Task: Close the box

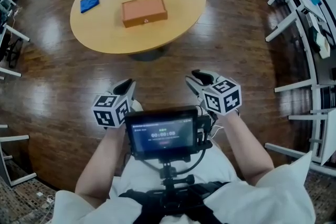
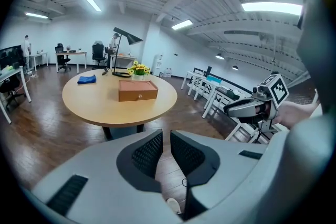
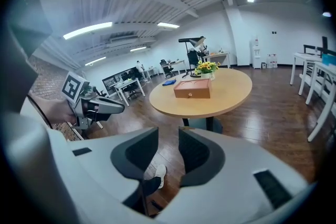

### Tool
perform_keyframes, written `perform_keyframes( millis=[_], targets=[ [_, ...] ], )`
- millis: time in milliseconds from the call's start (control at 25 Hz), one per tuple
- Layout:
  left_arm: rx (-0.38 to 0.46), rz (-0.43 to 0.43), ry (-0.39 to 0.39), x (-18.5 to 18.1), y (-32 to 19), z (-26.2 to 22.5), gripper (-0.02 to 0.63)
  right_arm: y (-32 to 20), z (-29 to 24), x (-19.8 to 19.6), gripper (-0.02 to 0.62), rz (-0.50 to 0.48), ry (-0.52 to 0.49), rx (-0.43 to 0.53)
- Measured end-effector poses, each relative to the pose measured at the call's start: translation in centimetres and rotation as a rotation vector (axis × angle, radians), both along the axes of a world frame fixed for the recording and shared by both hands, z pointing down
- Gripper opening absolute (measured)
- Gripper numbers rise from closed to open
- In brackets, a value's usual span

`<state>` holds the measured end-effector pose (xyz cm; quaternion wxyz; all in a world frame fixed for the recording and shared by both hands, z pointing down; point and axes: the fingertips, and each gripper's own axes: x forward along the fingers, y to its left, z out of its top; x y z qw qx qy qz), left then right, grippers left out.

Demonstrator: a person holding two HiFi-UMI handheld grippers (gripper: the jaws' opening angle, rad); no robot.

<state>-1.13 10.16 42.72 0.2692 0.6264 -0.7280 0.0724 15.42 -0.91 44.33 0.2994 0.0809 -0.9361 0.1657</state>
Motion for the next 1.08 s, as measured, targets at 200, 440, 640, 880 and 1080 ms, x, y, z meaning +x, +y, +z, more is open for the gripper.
perform_keyframes(
  millis=[200,440,640,880,1080],
  targets=[
    [0.021,-0.023,0.004,-0.5,0.6,-0.5,0.046,0.7,-0.4,-0.2,0.127,-0.014,0.011,0.021],
    [0.023,-0.036,-0.002,-0.9,1.4,-0.6,0.046,1.1,-1.0,-0.8,0.127,-0.028,0.005,0.041],
    [0.02,-0.038,-0.006,-0.8,2.3,-0.4,0.046,2.1,-0.7,-0.6,0.127,-0.04,0.008,0.043],
    [0.023,-0.034,-0.012,-0.4,2.8,-0.6,0.046,2.3,-0.9,-0.3,0.127,-0.044,0.009,0.065],
    [0.017,-0.031,-0.001,0.4,3.5,-0.6,0.046,2.6,-0.6,0.4,0.127,-0.043,0.028,0.072]
  ],
)
